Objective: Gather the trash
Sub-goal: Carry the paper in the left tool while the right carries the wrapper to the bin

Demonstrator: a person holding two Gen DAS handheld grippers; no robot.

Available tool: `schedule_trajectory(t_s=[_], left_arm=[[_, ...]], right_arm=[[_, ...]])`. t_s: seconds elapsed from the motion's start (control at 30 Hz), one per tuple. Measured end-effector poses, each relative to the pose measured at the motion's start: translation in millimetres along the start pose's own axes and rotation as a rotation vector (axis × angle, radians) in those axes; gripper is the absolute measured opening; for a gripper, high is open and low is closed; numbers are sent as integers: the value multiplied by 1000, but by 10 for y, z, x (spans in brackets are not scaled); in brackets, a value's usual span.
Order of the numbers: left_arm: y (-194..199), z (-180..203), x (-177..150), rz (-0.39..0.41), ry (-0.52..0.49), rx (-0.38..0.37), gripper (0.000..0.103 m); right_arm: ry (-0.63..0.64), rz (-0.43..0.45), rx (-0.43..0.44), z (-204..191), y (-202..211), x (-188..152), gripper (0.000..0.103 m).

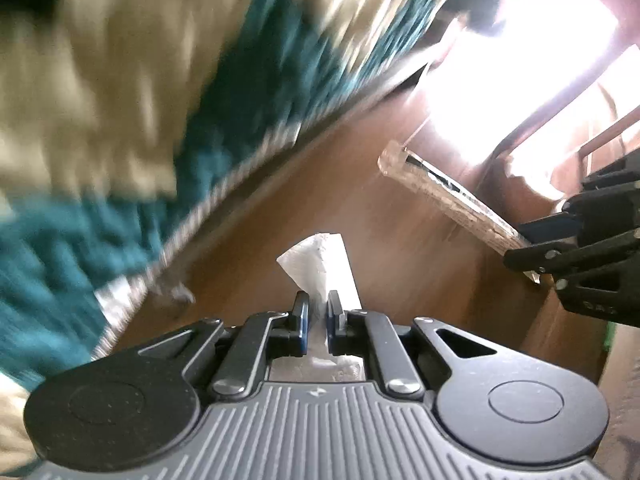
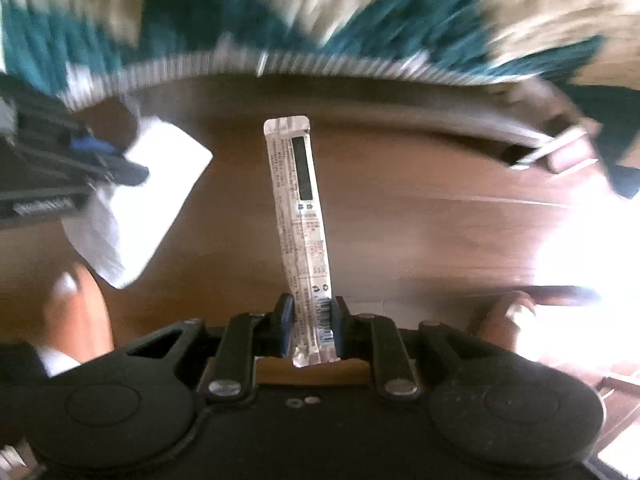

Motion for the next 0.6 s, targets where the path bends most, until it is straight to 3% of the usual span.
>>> schedule_trajectory(t_s=[0.3, 0.6], left_arm=[[1341, 211, 698, 182, 30, 74, 8], [2576, 411, 1222, 392, 105, 139, 8]], right_arm=[[-6, 311, 0, -102, 1447, 271, 18], [-25, 578, -9, -70, 2849, 138, 18]])
Point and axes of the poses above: each gripper's, at about its wrist camera, not at the fingertips, and y roughly against the way its jaws point, z to its right, x to its top, the point moved 8 cm from there along -y, roughly the way its jaws point, and after that the axes turned 15 degrees about x, right-handed, at the moved point
